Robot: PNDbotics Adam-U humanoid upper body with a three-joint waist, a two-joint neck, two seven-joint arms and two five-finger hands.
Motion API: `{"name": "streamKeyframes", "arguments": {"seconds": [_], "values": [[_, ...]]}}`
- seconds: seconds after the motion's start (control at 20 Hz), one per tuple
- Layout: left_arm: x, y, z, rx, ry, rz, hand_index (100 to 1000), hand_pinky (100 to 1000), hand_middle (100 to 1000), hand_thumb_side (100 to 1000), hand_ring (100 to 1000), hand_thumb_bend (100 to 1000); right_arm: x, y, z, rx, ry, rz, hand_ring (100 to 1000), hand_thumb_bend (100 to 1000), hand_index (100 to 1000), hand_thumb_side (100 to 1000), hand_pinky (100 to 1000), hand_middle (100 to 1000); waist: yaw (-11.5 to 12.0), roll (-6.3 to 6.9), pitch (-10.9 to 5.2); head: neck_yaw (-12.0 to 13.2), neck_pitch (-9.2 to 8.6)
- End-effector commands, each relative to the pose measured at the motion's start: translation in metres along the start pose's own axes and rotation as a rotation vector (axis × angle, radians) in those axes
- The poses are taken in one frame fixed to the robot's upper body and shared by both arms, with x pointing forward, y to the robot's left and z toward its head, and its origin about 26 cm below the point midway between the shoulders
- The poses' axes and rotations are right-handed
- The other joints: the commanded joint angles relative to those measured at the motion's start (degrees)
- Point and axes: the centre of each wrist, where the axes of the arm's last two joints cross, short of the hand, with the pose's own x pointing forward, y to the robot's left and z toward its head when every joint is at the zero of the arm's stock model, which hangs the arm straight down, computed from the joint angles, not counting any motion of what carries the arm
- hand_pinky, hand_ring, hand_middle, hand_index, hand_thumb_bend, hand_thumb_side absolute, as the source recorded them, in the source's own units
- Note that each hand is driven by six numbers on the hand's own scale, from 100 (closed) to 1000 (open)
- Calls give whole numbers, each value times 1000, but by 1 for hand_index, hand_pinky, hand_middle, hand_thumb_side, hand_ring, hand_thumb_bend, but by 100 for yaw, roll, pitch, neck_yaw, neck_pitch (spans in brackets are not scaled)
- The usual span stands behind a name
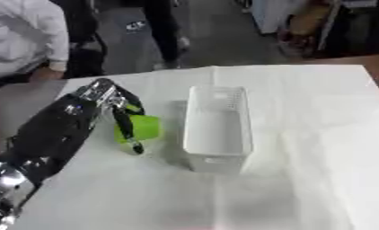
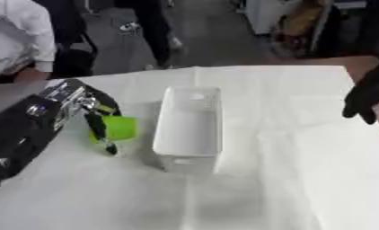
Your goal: Pick up objects on the table and place them in the box.
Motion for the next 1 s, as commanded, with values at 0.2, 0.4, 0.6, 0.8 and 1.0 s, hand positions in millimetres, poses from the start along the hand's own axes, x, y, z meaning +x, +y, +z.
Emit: {"name": "streamKeyframes", "arguments": {"seconds": [0.2,0.4,0.6,0.8,1.0], "values": [[-6,-3,0,-205,-86,-144,863,579,817,675,725,755,3,-5,-4,10,-19,13,368,100,593,811,100,478,-7,-34,-67,16,-238],[-8,-5,-2,-227,-74,-156,789,447,714,625,597,614,3,-5,-4,10,-18,12,368,100,593,810,100,478,-3,-37,-71,1,-335],[-11,-3,3,-215,-53,-156,619,207,487,667,342,273,3,-5,-4,9,-17,12,368,100,593,810,100,478,3,-38,-76,25,-377],[-10,20,24,-79,-43,-121,515,100,343,740,169,100,3,-5,-4,11,-15,13,368,100,593,810,100,478,11,-34,-81,37,-399],[-4,41,52,104,-28,-107,418,100,188,764,100,100,3,-5,-3,12,-14,14,368,100,593,807,100,478,11,-28,-82,57,-417]]}}
